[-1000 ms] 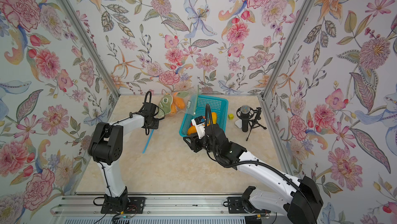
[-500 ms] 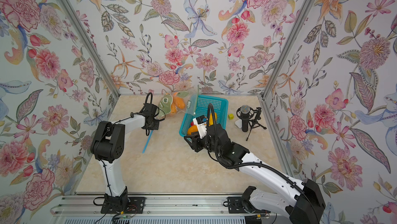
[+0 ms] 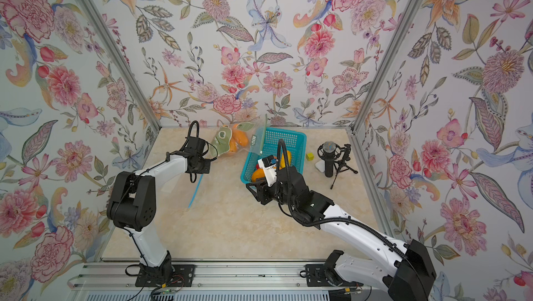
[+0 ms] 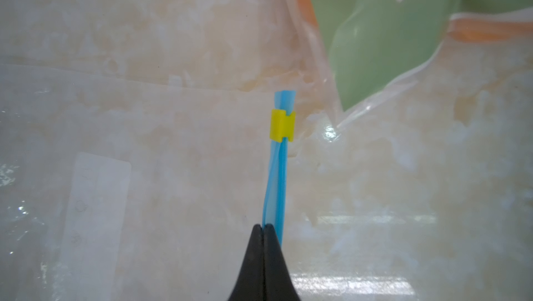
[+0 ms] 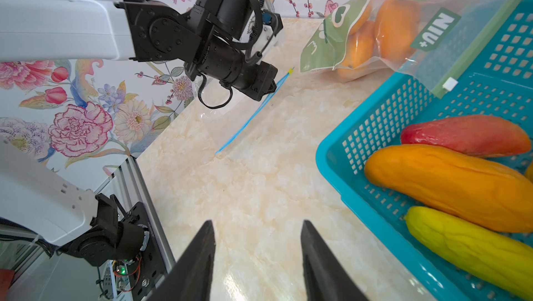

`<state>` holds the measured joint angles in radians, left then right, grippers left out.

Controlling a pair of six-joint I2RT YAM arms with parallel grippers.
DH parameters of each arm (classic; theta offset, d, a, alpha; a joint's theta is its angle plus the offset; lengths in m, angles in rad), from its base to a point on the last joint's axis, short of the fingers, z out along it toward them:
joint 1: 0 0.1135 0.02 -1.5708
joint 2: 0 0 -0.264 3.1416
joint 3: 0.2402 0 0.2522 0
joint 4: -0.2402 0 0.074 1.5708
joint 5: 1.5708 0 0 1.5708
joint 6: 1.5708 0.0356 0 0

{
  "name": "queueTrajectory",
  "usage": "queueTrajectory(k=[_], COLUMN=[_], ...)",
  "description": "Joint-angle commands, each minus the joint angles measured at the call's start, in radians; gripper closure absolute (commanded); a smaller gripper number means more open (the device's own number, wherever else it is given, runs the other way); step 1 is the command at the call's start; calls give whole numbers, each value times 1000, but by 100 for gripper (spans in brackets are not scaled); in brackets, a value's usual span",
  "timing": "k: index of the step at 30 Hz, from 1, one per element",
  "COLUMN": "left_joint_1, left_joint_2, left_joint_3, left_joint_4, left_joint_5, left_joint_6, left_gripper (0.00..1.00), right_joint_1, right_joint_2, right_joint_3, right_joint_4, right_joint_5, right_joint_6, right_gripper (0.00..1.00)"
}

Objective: Place the mango in a zip-top bag and seal the zipper
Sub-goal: Pick up the zipper food storage bag at the center of the board, then open the zipper of the food storage bag.

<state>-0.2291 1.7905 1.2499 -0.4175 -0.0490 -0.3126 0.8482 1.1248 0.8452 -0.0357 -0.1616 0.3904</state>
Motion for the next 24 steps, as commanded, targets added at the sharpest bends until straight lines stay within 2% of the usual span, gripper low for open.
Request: queueTrajectory(k=[1, 6, 12, 24], left_joint_1=[-28, -39, -53, -84], left_joint_2=[-158, -344, -493, -598], left_joint_3=[-6, -13, -42, -147], left_joint_4=[-60, -104, -109, -67], left_joint_5=[64, 170, 249, 354], left_joint_6=[-49, -109, -176, -234], left_gripper=[100, 100, 100, 100], right_joint_1=[24, 50, 54, 55], right_joint_2=[58, 191, 316, 615], right_joint_3=[36, 129, 197, 487], right_joint_4=[17, 41, 223, 230], right_joint_5=[-38, -100, -134, -96], right_joint_6=[26, 76, 173, 243], right_gripper=[52, 51, 48, 48])
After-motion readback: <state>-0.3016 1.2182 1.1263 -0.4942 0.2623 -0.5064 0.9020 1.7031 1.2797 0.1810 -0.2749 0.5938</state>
